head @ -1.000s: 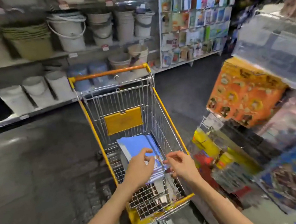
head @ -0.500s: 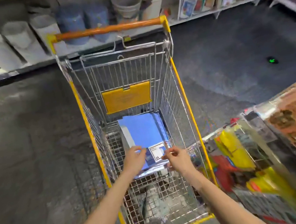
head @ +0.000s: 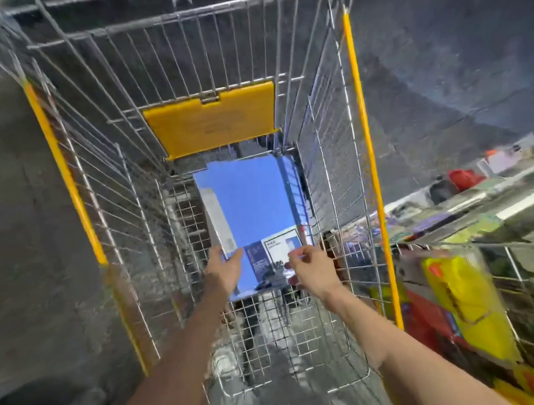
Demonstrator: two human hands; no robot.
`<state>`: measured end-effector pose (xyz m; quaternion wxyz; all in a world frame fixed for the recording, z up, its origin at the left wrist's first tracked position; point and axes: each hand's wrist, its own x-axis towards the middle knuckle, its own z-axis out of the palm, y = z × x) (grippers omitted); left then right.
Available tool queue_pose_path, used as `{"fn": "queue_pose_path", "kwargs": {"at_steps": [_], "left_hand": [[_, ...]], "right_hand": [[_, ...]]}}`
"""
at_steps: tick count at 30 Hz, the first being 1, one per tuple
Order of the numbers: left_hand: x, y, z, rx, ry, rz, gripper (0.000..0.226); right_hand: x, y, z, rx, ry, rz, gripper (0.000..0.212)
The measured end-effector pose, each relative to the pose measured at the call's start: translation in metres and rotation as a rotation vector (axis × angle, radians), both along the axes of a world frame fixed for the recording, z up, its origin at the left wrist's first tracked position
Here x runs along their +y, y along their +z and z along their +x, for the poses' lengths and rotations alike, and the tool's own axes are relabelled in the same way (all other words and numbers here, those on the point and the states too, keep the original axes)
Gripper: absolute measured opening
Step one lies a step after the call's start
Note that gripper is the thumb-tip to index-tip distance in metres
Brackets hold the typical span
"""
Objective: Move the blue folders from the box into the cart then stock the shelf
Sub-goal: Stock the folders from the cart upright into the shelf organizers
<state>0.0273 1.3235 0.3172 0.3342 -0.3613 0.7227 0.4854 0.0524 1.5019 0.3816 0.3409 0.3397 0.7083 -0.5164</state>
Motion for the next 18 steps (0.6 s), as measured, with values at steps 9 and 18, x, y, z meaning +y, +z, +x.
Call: {"fn": "queue_pose_path", "kwargs": {"at_steps": [9, 18], "left_hand": [[0.017, -0.047, -0.010, 0.033, 0.189, -0.020, 0.028], [0.025, -0.044, -0.019, 0.097, 0.234, 0.016, 0.051]], "right_hand": [[-0.004, -0.041, -0.003, -0.049, 0.038, 0.040, 0.016], [-0.006, -0.040, -0.031, 0.047, 0.022, 0.061, 0.009]]}}
